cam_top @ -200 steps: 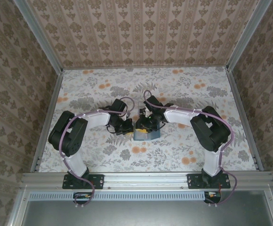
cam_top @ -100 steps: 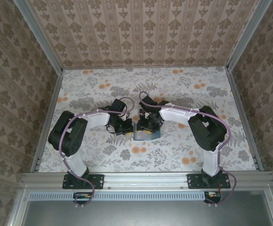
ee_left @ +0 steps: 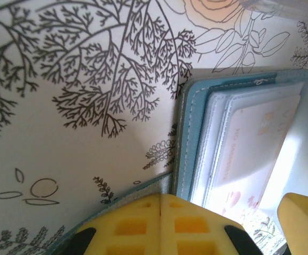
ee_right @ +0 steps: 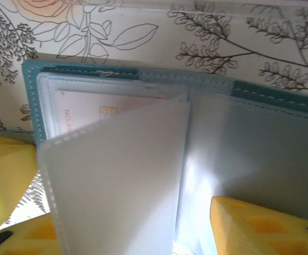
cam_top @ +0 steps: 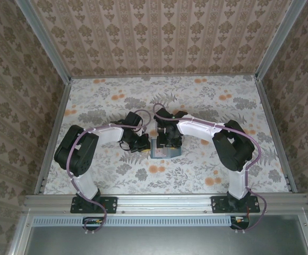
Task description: Take the credit cards out of the card holder
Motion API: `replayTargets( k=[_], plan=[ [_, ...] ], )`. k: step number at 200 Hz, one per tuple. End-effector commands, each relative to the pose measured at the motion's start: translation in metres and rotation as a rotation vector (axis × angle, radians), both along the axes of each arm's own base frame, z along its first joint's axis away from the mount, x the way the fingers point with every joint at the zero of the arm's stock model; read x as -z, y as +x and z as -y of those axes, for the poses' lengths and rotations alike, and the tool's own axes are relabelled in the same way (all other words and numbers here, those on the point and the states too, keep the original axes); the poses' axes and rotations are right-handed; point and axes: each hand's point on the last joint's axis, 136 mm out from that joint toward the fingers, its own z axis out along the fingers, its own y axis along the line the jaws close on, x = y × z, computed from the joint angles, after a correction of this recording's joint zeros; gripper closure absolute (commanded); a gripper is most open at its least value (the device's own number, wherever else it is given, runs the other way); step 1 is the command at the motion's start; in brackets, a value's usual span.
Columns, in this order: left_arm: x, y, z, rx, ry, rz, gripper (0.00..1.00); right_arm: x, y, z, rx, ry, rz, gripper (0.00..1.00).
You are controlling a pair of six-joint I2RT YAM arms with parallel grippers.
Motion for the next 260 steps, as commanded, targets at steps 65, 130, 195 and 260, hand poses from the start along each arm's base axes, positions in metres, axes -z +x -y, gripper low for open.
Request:
replayTargets(
  k=[65, 130, 195, 260],
  plan=[
    [0.009, -0.007, -0.01, 0.008, 0.048, -0.023, 0.96, -0.009, -0.002, 0.03, -0.023, -0.155, 0.034, 0.5],
    [-0.002, -0.004, -0.009, 0.009, 0.046, -0.005, 0.96, -0.011, -0.002, 0.059, -0.044, -0.299, 0.06, 0.48],
    [-0.018, 0.001, 0.0, 0.016, 0.031, 0.019, 0.96, -0.023, 0.0, 0.064, -0.046, -0.298, 0.097, 0.52],
    [-0.038, 0.009, 0.018, 0.017, -0.023, 0.058, 0.97, -0.045, 0.002, 0.041, -0.026, -0.126, 0.139, 0.63]
  ],
)
